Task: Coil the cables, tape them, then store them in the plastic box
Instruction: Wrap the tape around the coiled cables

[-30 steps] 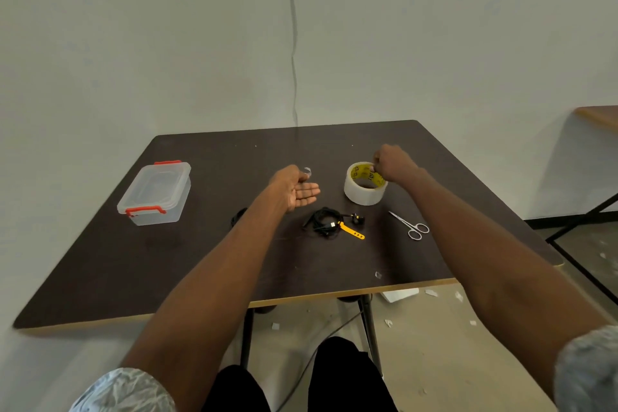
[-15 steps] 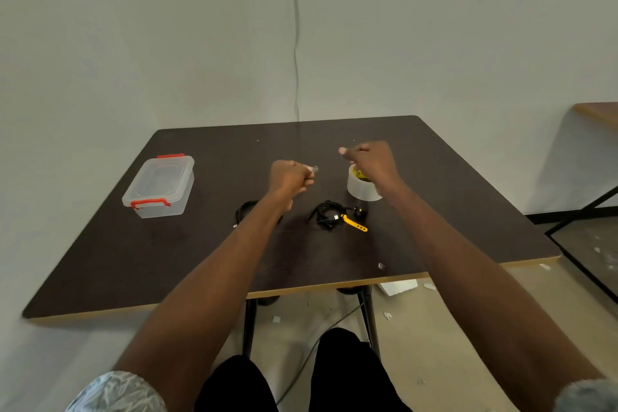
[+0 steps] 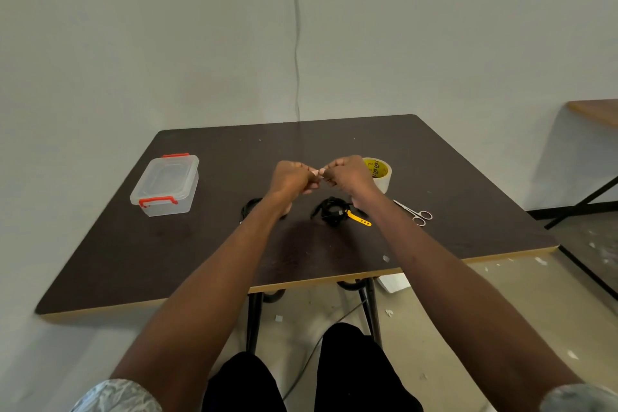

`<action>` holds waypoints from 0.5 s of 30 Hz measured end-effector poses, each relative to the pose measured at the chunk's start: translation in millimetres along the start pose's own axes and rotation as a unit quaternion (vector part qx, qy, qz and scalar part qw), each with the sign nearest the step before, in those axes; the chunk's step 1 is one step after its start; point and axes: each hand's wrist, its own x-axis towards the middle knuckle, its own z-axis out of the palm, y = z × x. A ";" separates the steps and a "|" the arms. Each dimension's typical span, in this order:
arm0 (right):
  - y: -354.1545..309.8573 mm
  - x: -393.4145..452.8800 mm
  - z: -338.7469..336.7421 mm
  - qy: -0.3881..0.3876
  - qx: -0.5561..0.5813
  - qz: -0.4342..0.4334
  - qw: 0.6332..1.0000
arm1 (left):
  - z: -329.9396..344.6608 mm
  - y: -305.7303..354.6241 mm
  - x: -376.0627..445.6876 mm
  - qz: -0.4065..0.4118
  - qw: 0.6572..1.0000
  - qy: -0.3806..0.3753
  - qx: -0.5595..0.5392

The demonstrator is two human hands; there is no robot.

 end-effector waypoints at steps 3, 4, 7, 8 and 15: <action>1.3 -0.9 0.1 -0.008 -0.008 0.003 1.000 | -3.3 -0.4 -3.2 -0.033 0.999 -0.020 -0.026; 1.5 -1.2 -0.3 -0.012 -0.005 0.009 1.000 | -4.9 -0.8 -4.1 -0.047 0.998 -0.028 -0.039; 4.2 -0.6 -0.5 -0.018 0.019 0.034 0.999 | -8.9 -4.0 -4.4 -0.092 0.991 -0.053 -0.081; 5.4 -0.9 0.2 -0.019 0.022 0.040 0.999 | -9.5 -5.1 -4.9 -0.100 0.990 -0.056 -0.081; 22.0 -3.1 5.0 -0.007 -0.040 0.026 0.999 | -8.9 -12.8 -9.3 -0.113 0.990 -0.075 -0.045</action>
